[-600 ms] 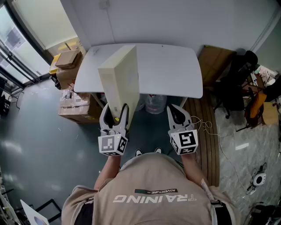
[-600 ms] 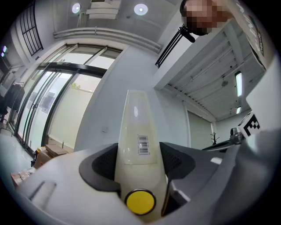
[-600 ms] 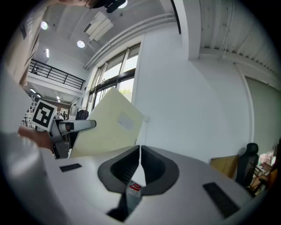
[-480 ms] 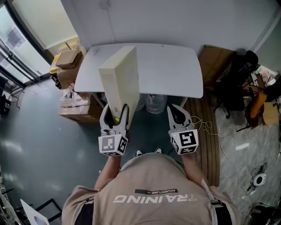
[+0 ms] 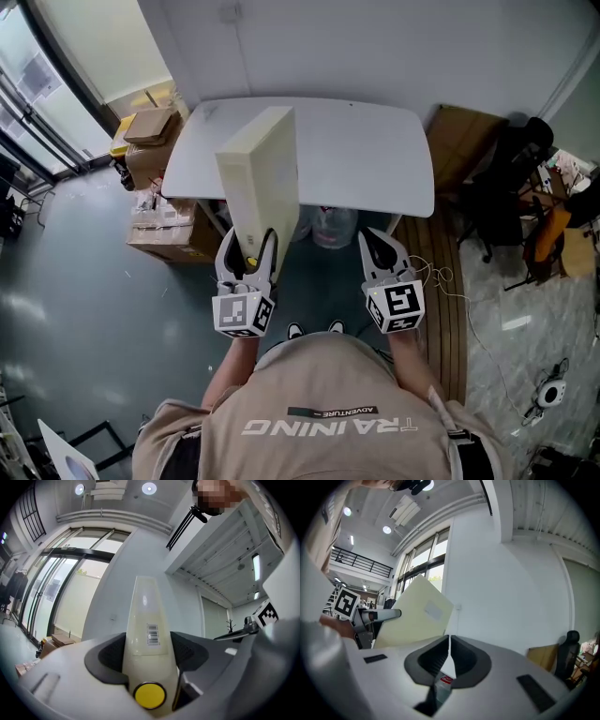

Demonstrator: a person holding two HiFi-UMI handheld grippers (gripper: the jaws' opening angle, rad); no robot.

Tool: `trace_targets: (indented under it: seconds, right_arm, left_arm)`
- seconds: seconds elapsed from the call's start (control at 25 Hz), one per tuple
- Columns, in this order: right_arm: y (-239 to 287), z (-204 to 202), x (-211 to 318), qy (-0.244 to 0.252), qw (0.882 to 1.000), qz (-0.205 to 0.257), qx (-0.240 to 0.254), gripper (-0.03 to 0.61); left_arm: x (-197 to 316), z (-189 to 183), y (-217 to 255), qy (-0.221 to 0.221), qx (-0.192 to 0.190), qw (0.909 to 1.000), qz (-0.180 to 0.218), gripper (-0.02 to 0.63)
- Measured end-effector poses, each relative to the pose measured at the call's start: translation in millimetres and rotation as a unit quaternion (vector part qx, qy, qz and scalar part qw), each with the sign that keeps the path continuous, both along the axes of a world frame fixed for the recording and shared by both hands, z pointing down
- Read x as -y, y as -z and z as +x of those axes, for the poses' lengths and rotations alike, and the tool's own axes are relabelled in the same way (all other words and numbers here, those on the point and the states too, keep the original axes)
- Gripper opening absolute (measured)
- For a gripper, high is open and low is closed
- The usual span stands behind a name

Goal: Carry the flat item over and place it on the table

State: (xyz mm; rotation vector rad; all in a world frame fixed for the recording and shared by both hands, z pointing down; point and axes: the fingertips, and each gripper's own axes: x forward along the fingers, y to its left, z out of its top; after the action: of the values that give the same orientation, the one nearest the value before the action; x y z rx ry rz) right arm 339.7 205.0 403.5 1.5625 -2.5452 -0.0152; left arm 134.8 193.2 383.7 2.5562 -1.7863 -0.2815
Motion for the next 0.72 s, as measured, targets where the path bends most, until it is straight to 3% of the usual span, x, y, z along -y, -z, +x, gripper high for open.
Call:
trace_targets:
  seconds: [0.72]
  right_arm:
    - [-20.3, -45.2, 24.7, 0.026, 0.999, -0.027, -0.007, 0.015]
  left_arm:
    - [12.9, -66.1, -8.4, 0.029, -0.010, 0.9994, -0.014, 0.282]
